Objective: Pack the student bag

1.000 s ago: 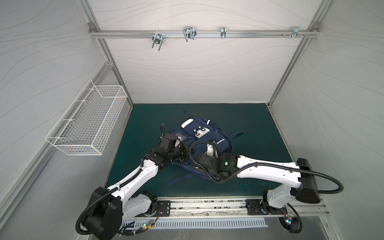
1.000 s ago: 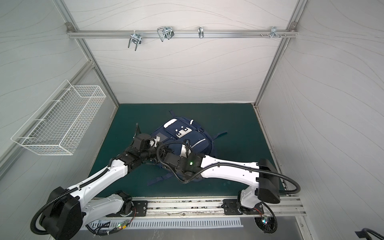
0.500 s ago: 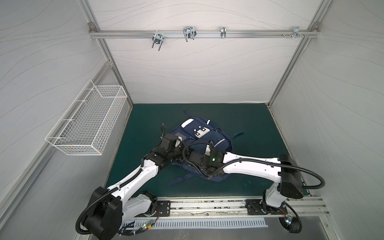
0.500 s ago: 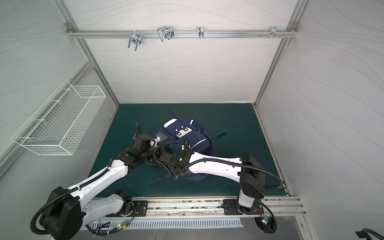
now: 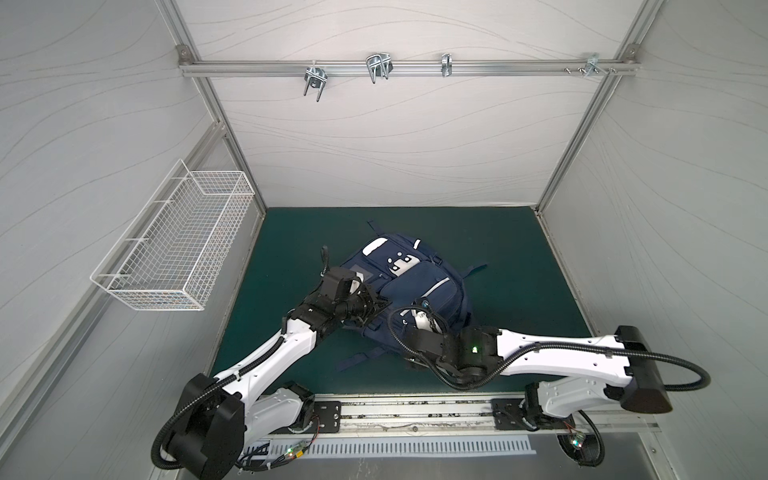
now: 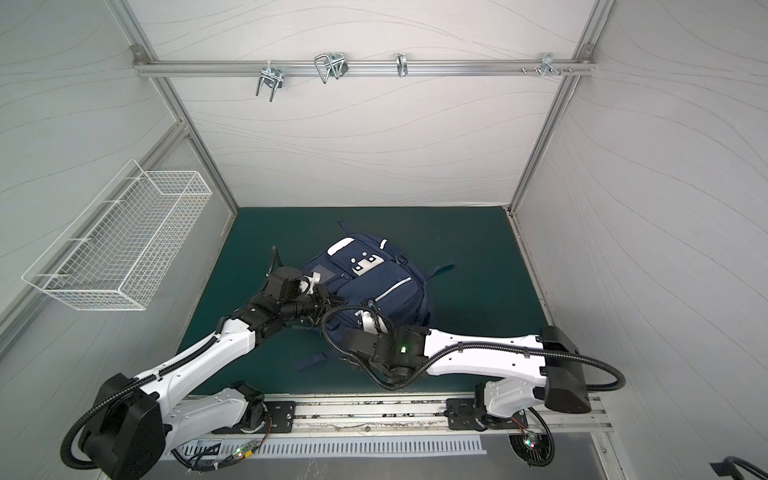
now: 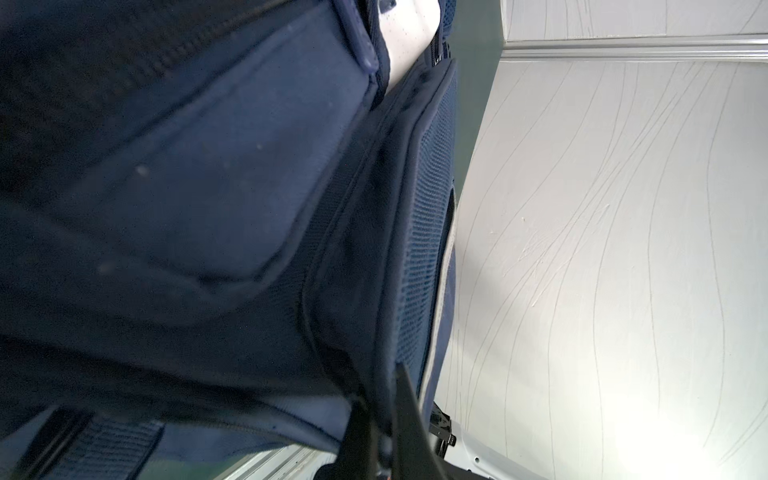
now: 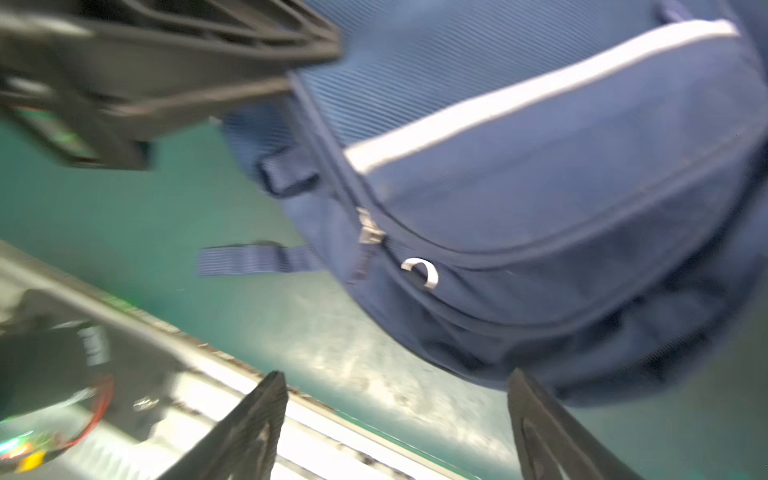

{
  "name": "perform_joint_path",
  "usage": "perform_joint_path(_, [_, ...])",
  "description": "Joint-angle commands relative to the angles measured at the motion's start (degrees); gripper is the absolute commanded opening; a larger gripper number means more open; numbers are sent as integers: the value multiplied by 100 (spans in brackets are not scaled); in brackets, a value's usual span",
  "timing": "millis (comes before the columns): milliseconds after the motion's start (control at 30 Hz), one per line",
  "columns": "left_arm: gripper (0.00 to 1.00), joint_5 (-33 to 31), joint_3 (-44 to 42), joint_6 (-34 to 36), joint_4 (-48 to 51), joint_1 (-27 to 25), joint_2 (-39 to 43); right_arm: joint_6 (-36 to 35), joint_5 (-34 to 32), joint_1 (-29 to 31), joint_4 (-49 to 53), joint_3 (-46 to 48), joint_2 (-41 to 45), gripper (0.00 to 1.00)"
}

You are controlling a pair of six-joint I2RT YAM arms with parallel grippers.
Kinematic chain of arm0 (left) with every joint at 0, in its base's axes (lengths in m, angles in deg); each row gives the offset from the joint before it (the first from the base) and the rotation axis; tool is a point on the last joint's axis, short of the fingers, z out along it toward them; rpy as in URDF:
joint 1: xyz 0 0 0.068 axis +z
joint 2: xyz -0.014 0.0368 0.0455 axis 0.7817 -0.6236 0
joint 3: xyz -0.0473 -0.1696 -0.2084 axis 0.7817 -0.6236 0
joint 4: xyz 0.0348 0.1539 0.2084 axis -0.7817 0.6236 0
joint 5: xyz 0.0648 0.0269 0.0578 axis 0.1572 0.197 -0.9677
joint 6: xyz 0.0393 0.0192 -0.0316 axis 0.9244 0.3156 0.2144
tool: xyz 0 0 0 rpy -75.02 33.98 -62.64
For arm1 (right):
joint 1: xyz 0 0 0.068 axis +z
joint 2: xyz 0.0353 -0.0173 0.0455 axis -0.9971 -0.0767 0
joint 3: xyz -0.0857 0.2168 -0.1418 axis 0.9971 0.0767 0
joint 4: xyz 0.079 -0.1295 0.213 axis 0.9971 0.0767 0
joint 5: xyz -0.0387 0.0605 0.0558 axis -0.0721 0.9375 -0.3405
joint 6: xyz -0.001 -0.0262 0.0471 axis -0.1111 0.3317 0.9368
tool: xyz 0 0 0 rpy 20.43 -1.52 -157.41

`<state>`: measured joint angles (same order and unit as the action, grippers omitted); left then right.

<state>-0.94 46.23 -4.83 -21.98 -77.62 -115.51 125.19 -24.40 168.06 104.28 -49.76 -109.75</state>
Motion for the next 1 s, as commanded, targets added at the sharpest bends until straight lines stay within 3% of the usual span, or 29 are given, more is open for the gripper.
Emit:
perform_joint_path(0, [0,279,514,147,-537,14,55,-705,521,-77,-1147,59,-105,80])
perform_joint_path(100, [0,279,523,161,-489,19,99,-611,752,-190,-1394,-96,-411,71])
perform_joint_path(167, [0,271,532,168,-471,18,121,-164,332,-219,-958,-356,-674,64])
perform_joint_path(267, [0,270,540,168,-460,18,135,382,-92,-313,-404,-577,-953,61])
perform_joint_path(467, [0,279,525,167,-461,12,148,959,-271,-621,370,-893,-1205,53])
perform_joint_path(667, [0,285,524,165,-486,18,126,977,-257,-799,438,-934,-1277,41])
perform_joint_path(833, [0,296,512,171,-494,21,117,1021,-254,-823,604,-981,-1382,37])
perform_joint_path(900, [0,288,510,188,-503,18,101,1040,-209,-825,582,-955,-1441,20])
perform_joint_path(967, [0,279,501,177,-512,15,92,1055,-191,-824,632,-987,-1493,12])
